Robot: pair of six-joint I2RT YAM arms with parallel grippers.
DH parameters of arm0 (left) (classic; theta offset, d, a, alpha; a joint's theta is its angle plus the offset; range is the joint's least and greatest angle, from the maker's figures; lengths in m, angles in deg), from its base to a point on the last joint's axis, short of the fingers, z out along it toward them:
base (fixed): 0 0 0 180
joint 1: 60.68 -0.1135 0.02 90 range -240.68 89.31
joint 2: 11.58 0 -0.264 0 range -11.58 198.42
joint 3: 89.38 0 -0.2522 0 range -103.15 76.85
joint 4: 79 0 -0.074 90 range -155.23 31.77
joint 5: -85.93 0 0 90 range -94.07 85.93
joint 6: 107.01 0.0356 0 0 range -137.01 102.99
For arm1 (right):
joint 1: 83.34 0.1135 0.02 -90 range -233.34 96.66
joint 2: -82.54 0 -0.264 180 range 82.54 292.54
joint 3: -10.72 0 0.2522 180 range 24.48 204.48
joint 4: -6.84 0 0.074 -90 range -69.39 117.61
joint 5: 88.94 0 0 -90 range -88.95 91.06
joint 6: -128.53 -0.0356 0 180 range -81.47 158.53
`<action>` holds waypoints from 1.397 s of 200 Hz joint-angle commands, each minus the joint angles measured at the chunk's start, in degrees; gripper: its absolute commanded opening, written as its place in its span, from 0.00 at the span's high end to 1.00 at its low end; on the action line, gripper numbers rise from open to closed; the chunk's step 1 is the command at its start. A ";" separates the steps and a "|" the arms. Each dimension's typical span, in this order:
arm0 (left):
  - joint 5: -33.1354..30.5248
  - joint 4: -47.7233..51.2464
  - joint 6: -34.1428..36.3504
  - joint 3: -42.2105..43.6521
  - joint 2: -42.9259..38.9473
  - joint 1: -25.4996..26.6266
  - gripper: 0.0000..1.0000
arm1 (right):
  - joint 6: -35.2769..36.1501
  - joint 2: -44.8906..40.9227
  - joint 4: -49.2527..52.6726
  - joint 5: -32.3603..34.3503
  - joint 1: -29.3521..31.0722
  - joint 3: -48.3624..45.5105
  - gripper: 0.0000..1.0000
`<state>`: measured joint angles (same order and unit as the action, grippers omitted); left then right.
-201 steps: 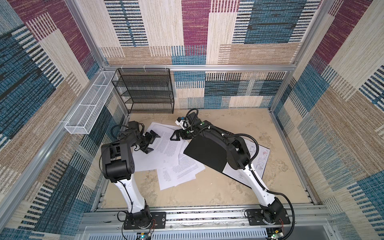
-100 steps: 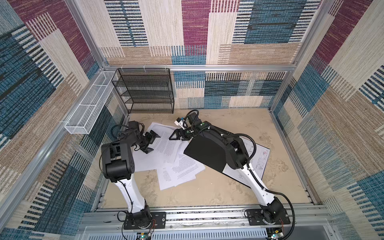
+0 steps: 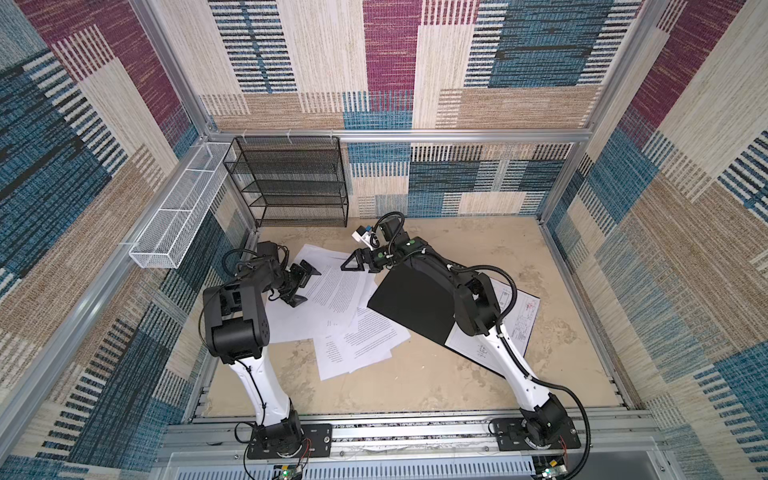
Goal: Put the files into the folder
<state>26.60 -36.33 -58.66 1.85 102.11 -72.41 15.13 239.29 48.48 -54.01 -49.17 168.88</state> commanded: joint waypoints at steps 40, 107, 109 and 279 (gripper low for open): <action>-8.09 2.81 2.89 0.73 2.22 0.04 0.02 | -2.30 -0.95 -1.91 1.32 -0.79 -3.68 0.10; -7.83 3.03 2.80 0.54 2.15 0.04 0.02 | -3.09 2.07 -0.08 2.11 -1.29 0.13 0.35; -7.87 3.01 2.80 0.55 2.11 -0.01 0.02 | -3.02 2.07 -0.03 2.15 -1.25 0.10 0.35; 5.30 2.21 4.10 -3.31 -7.27 2.41 0.00 | -4.01 -2.65 0.00 3.77 -1.86 -1.00 1.00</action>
<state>26.89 -34.86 -57.30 0.48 99.75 -71.51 12.84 241.06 50.89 -49.86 -50.57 167.96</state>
